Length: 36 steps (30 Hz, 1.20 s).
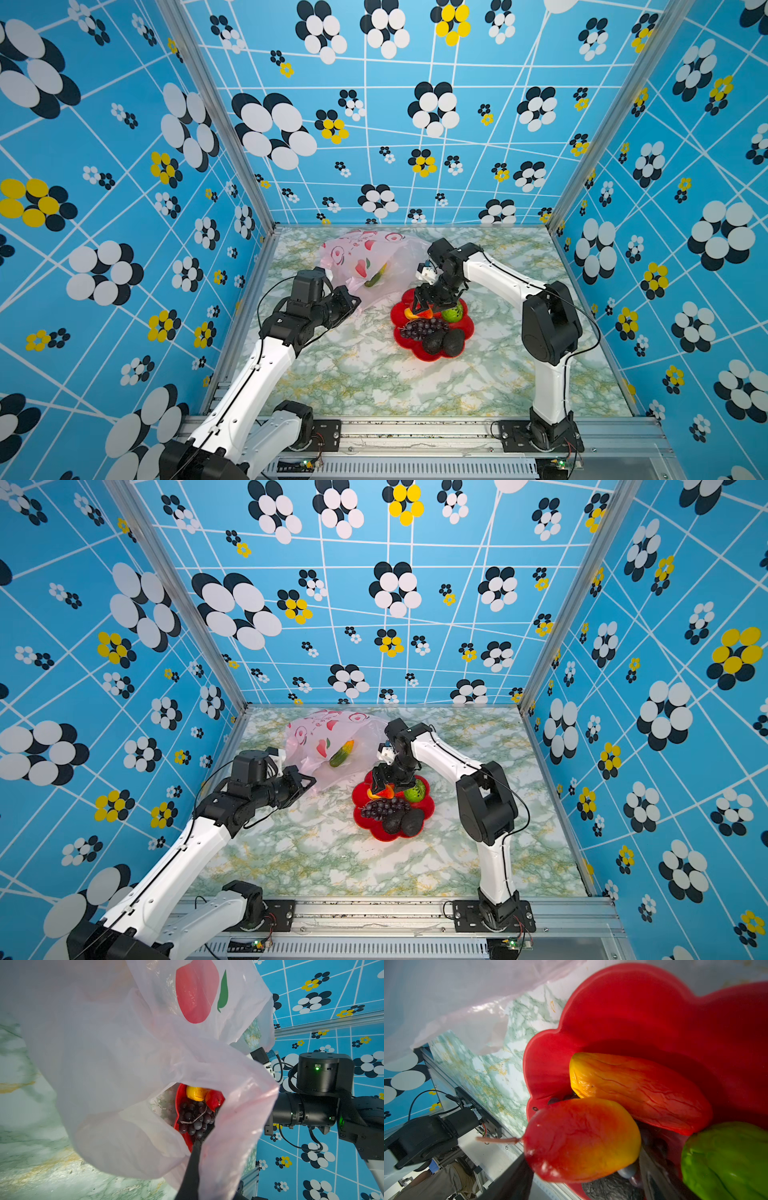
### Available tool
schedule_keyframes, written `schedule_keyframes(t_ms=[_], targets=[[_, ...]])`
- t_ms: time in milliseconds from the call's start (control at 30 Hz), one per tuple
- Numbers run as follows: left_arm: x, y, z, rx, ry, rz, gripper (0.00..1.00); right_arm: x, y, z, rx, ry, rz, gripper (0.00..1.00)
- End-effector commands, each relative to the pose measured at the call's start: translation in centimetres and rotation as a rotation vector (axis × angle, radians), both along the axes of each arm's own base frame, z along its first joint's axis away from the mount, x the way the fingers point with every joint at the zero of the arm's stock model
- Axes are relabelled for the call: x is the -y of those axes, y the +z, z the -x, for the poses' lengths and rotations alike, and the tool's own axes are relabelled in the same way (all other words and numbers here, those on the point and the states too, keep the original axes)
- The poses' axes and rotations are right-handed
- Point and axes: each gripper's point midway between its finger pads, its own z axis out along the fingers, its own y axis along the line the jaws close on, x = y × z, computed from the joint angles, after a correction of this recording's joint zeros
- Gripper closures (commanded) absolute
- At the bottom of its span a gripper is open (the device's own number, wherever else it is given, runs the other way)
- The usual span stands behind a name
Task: Place the fruits into the plastic bag
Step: Pick up the fruit from the plate.
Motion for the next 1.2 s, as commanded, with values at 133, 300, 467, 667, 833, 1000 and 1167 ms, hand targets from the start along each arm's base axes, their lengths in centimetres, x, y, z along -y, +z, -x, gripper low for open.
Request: schedule_keyframes(t_ms=[133, 300, 467, 667, 833, 1000, 1167], targets=[[-0.1, 1.1, 0.4, 0.021, 0.003, -0.005, 1.00, -0.3, -1.1, -1.4, 0.024, -0.018, 0.029, 0.23], [-0.2, 1.0, 0.8, 0.018, 0.002, -0.006, 1.00, -0.6, -1.6, -1.6, 0.021, -0.020, 0.027, 0.26], [-0.3, 0.7, 1.1, 0.013, 0.006, -0.003, 1.00, -0.7, -1.9, -1.8, 0.029, -0.025, 0.029, 0.31], [-0.4, 0.6, 1.2, 0.013, 0.009, -0.002, 1.00, -0.5, -1.4, -2.0, 0.051, -0.041, 0.034, 0.42], [-0.3, 0.6, 1.2, 0.015, 0.006, 0.001, 1.00, -0.4, -0.6, -2.0, 0.070, -0.051, 0.024, 0.48], [-0.3, 0.8, 1.0, 0.021, 0.004, 0.002, 1.00, -0.4, 0.9, -2.0, 0.081, -0.093, -0.036, 0.49], [0.0, 0.8, 0.8, 0.022, -0.007, 0.010, 1.00, 0.2, 2.1, -1.9, 0.047, -0.172, -0.123, 0.49]])
